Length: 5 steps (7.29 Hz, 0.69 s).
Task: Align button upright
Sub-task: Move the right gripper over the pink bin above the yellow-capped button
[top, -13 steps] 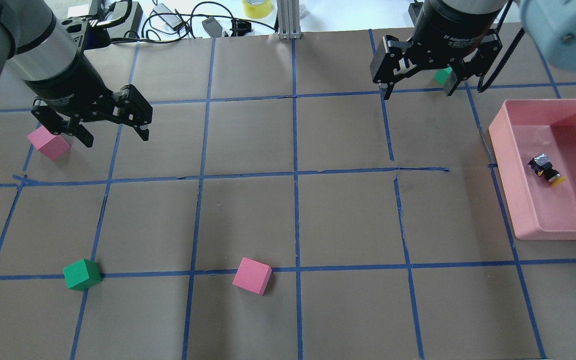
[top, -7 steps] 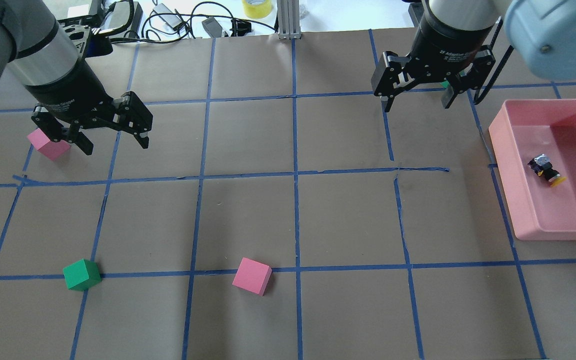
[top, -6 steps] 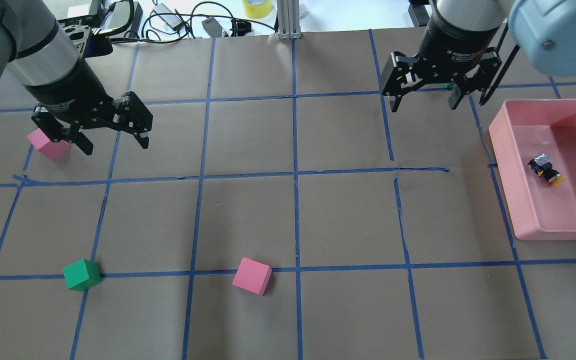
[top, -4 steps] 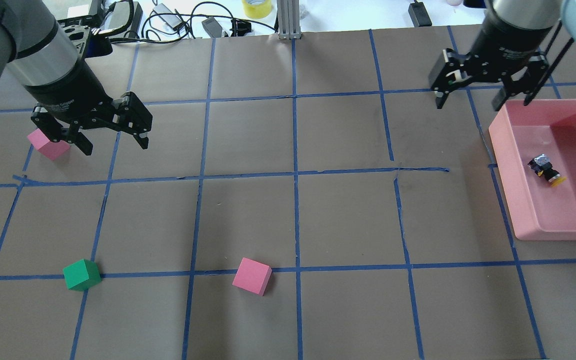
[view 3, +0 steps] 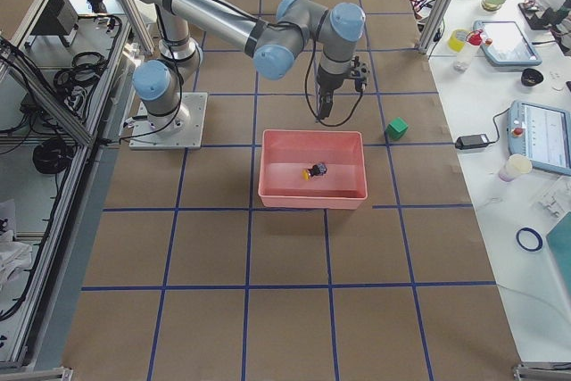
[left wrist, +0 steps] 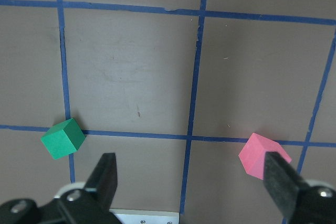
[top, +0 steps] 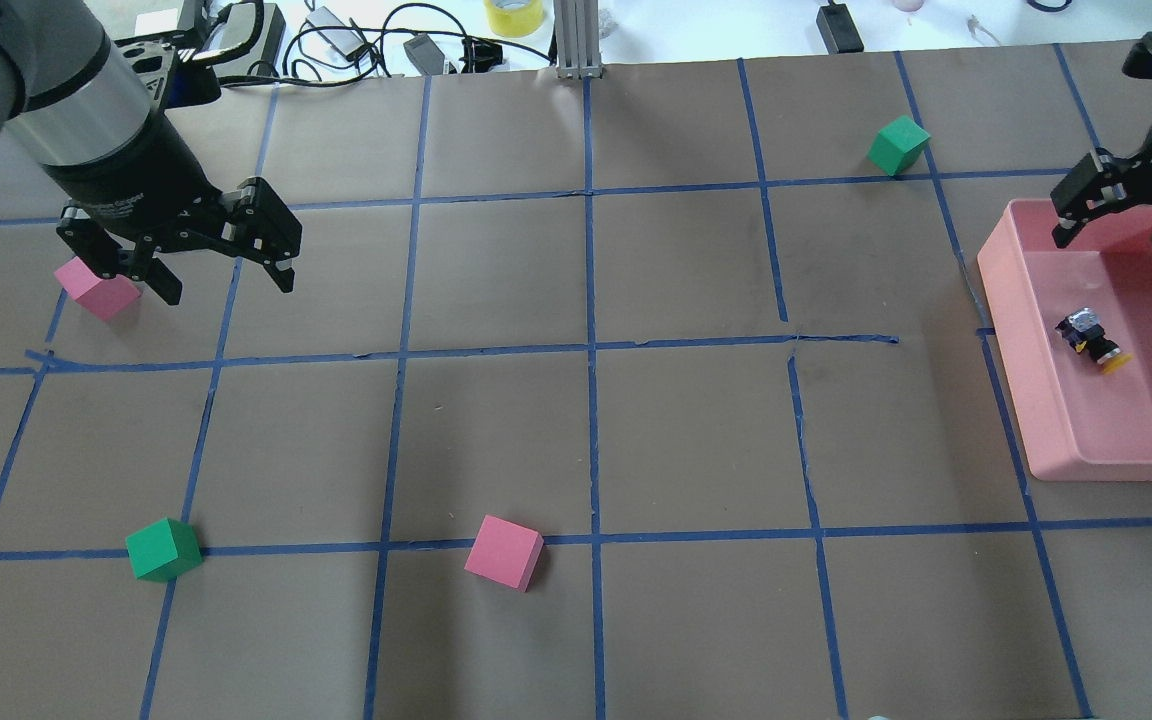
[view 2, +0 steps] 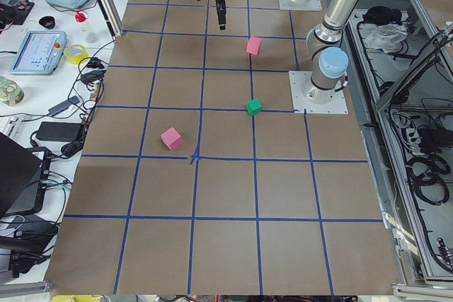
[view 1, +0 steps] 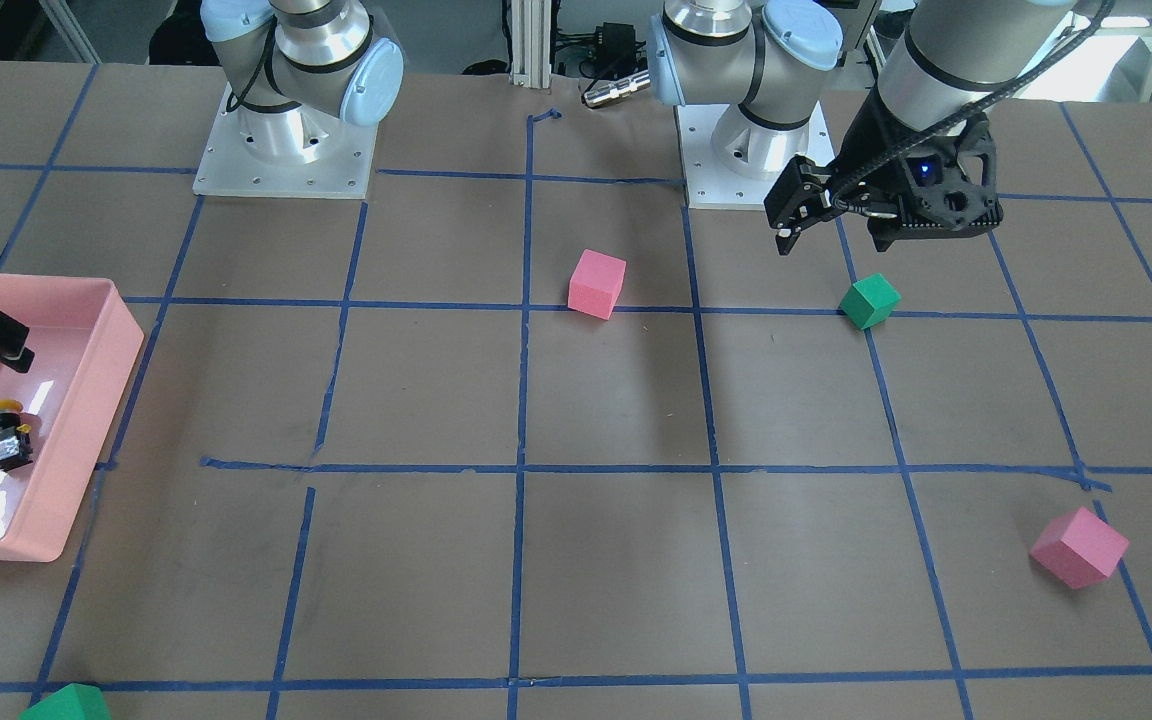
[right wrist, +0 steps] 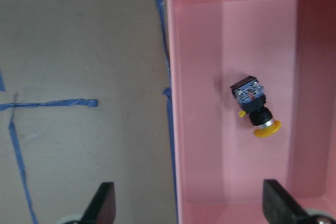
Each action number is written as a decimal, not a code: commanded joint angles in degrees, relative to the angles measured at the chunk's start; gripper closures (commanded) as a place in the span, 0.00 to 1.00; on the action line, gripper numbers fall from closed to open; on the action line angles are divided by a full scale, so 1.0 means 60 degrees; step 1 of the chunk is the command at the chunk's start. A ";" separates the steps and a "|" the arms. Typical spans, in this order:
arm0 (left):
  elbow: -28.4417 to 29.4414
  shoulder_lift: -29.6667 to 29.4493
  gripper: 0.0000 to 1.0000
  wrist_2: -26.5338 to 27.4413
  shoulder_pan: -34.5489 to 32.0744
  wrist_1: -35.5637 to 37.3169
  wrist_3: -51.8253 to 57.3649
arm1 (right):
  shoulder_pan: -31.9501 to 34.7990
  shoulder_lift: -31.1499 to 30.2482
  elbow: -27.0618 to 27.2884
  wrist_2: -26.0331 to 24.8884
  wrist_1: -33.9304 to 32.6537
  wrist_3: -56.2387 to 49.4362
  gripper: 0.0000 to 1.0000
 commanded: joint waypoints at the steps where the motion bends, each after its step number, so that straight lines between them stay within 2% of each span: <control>1: -0.0055 -0.0015 0.00 -0.0014 0.0000 -0.0026 0.0000 | -0.0333 0.0571 0.0798 -0.0349 -0.1839 -0.0561 0.00; 3: -0.0071 0.0043 0.00 -0.0029 -0.0015 -0.0041 0.0000 | -0.0873 0.1054 0.1488 -0.0439 -0.3319 -0.1160 0.00; 5: -0.0085 0.0088 0.00 -0.0102 -0.0015 -0.0012 0.0029 | -0.0905 0.1115 0.1696 -0.0206 -0.3473 -0.1235 0.00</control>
